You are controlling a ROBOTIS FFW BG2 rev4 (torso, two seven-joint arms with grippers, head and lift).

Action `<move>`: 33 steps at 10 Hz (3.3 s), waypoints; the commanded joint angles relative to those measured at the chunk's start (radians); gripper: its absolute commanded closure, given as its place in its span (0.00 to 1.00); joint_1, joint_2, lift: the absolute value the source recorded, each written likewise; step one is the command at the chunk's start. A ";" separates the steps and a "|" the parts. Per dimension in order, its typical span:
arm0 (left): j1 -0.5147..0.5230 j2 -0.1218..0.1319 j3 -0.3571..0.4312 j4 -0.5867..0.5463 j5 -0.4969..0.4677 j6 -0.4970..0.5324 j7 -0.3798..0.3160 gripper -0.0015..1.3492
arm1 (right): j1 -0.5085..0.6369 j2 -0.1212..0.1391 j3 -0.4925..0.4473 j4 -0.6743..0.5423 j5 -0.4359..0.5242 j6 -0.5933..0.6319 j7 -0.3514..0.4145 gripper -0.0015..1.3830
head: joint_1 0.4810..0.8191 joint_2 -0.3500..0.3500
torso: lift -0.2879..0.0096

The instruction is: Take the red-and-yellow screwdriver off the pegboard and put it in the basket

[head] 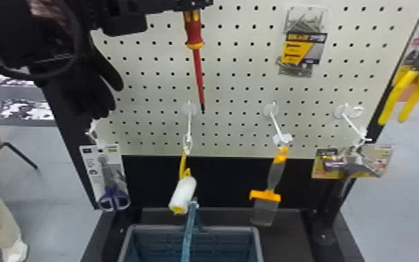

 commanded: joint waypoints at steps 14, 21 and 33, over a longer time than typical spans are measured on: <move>-0.017 0.011 -0.011 -0.007 0.003 -0.006 0.000 0.85 | -0.002 -0.006 -0.002 0.005 0.002 0.000 0.008 0.08 | 0.20 0.50 | 0.63; 0.058 0.014 0.066 -0.155 -0.055 0.035 0.058 0.85 | 0.002 -0.014 -0.002 0.000 0.002 0.002 0.006 0.08 | 0.20 0.50 | 0.63; 0.509 -0.086 0.323 -0.373 -0.031 0.064 0.173 0.85 | 0.000 -0.014 -0.002 -0.012 0.005 0.015 0.006 0.08 | 0.20 0.50 | 0.63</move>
